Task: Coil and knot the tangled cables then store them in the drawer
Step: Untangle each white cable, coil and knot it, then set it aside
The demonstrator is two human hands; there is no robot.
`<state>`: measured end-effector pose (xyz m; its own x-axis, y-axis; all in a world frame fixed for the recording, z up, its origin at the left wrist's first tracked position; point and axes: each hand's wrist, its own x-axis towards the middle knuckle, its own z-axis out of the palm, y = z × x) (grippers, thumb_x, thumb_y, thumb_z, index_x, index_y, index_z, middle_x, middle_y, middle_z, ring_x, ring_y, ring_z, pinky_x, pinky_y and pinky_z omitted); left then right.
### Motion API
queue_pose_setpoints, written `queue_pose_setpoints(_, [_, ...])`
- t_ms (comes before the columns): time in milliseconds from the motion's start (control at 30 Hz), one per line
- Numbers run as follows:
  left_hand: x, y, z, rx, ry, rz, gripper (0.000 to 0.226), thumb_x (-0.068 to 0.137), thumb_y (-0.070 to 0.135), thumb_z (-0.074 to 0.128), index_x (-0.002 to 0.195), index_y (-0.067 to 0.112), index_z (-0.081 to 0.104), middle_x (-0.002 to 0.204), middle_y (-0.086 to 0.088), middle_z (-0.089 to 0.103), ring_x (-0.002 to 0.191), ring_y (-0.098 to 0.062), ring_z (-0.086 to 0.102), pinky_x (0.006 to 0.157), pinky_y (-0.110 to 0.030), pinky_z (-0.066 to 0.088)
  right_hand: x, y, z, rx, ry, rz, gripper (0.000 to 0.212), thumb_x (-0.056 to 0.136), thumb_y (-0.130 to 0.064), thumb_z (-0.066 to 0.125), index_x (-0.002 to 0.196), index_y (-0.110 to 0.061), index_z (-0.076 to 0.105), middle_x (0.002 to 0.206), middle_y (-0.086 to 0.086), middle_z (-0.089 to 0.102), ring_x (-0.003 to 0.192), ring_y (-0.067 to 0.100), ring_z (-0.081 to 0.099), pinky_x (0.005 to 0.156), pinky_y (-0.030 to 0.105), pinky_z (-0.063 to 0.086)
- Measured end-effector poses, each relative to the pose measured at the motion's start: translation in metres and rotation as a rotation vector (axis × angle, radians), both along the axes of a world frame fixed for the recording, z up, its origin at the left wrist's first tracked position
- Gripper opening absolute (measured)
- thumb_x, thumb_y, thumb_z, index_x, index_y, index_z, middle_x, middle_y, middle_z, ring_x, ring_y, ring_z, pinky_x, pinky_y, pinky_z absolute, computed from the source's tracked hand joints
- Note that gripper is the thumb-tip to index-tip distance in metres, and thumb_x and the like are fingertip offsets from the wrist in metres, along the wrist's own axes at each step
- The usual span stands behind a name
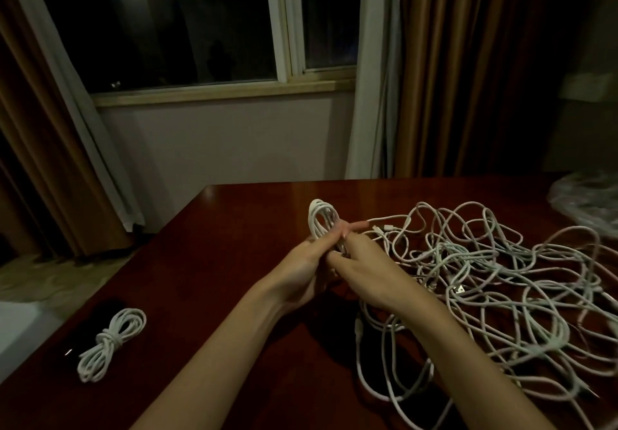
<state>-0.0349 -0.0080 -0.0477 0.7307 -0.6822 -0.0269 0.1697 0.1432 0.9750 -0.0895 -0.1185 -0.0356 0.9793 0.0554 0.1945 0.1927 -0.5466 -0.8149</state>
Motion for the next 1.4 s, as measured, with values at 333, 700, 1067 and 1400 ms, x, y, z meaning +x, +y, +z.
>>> queue_pose_setpoints(333, [0.017,0.028,0.026,0.174,-0.39,0.24,0.041,0.076,0.045,0.064,0.111,0.023,0.064,0.104,0.002,0.074,0.095,-0.015,0.07,0.08,-0.032,0.055,-0.004,-0.003,0.001,-0.239,0.211,0.132,0.017,0.097,-0.014,0.045,0.081,-0.012,0.051,0.07,0.002,0.049,0.059,0.012,0.043,0.062,0.034,0.034])
queue_pose_setpoints(700, [0.031,0.034,0.01,0.694,-0.704,0.55,0.055,0.097,0.027,0.053,0.045,0.013,0.038,0.034,0.011,0.03,0.034,-0.007,0.031,0.041,-0.02,0.026,-0.006,-0.007,0.01,-0.138,0.026,0.063,0.025,0.093,-0.038,0.058,0.095,-0.014,0.065,0.064,-0.009,0.059,0.053,-0.002,0.05,0.053,0.017,0.037])
queue_pose_setpoints(1067, [0.024,0.028,0.005,0.716,-0.881,0.584,0.055,0.099,0.028,0.049,0.049,0.005,0.056,0.044,0.0,0.053,0.047,-0.019,0.054,0.051,-0.029,0.034,-0.006,0.002,0.019,-0.082,-0.259,0.057,0.025,0.097,-0.03,0.053,0.075,-0.027,0.066,0.06,-0.013,0.057,0.055,0.002,0.051,0.054,0.016,0.037])
queue_pose_setpoints(1400, [0.02,0.019,0.014,0.229,-0.645,0.765,0.062,0.1,0.021,0.047,0.038,0.019,0.036,0.034,0.01,0.034,0.033,-0.006,0.031,0.039,-0.022,0.025,0.003,0.022,-0.011,-0.163,-0.183,-0.093,0.03,0.1,-0.026,0.046,0.073,-0.021,0.057,0.063,-0.007,0.054,0.059,0.011,0.052,0.059,0.03,0.038])
